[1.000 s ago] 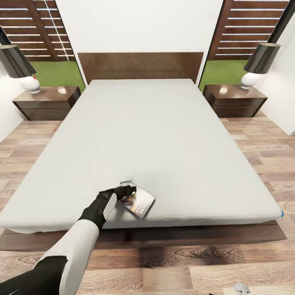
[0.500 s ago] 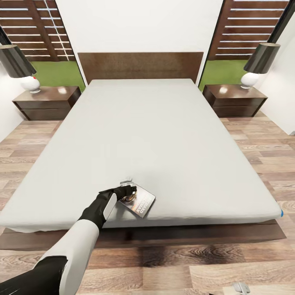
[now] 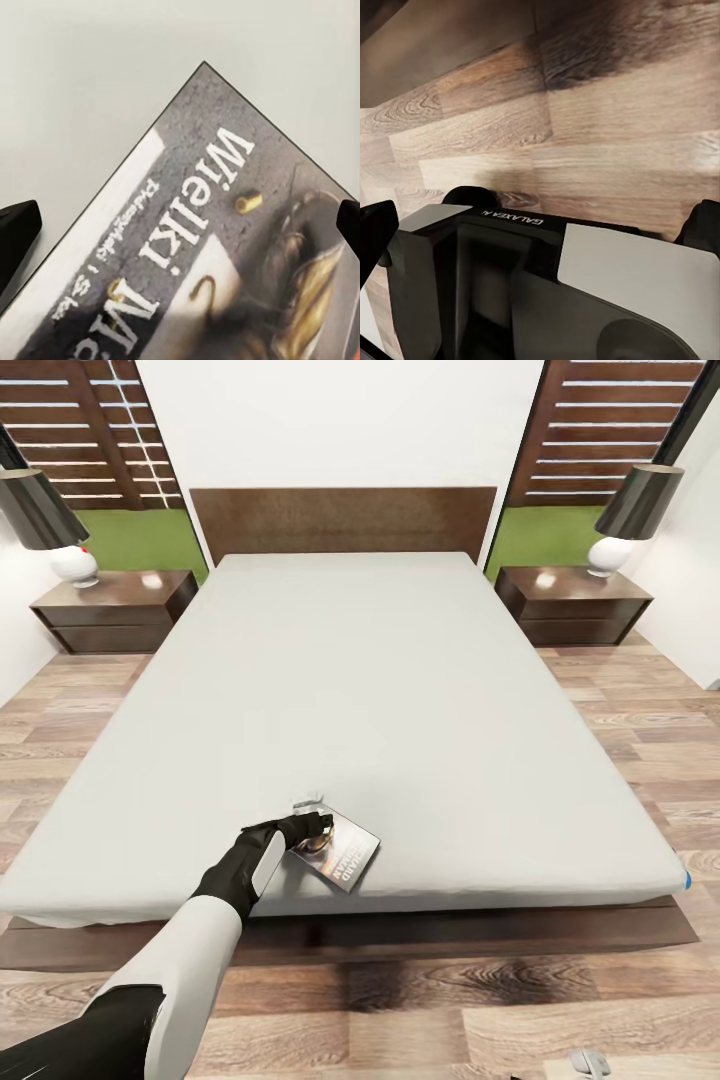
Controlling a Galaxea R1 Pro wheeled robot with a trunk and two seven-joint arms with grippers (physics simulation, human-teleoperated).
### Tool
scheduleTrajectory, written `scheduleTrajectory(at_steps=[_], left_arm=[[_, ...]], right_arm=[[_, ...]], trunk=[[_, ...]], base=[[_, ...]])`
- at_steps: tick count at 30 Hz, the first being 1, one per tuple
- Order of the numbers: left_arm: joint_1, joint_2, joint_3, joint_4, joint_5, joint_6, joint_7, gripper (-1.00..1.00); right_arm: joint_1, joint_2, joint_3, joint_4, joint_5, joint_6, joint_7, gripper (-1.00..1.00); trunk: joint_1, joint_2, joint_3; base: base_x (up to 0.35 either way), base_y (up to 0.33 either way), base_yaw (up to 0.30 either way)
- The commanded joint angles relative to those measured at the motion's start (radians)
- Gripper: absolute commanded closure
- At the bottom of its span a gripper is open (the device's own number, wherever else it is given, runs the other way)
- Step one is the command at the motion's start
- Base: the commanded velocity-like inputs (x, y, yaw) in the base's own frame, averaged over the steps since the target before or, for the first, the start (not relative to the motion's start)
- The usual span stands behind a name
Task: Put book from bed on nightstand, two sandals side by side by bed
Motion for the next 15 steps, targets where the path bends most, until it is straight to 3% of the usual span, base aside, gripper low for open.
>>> scheduleTrajectory(at_steps=[1,9,15], left_arm=[[0.0,-0.001,0.007,-0.002,0.005,0.008,-0.002,-1.0],[0.0,-0.001,0.007,-0.004,0.005,0.008,-0.002,-1.0],[0.0,-0.001,0.007,-0.004,0.005,0.008,-0.002,-1.0]], right_arm=[[0.0,0.0,-0.002,0.0,-0.002,0.007,0.004,-1.0],[0.0,0.0,-0.002,0.001,-0.002,0.007,0.004,-1.0],[0.0,0.0,-0.002,0.001,-0.002,0.007,0.004,-1.0]], trunk=[[0.0,0.0,-0.001],[0.0,0.0,-0.001],[0.0,0.0,-0.001]], base=[[0.0,0.0,0.0],[0.178,0.0,0.0],[0.037,0.0,0.0]])
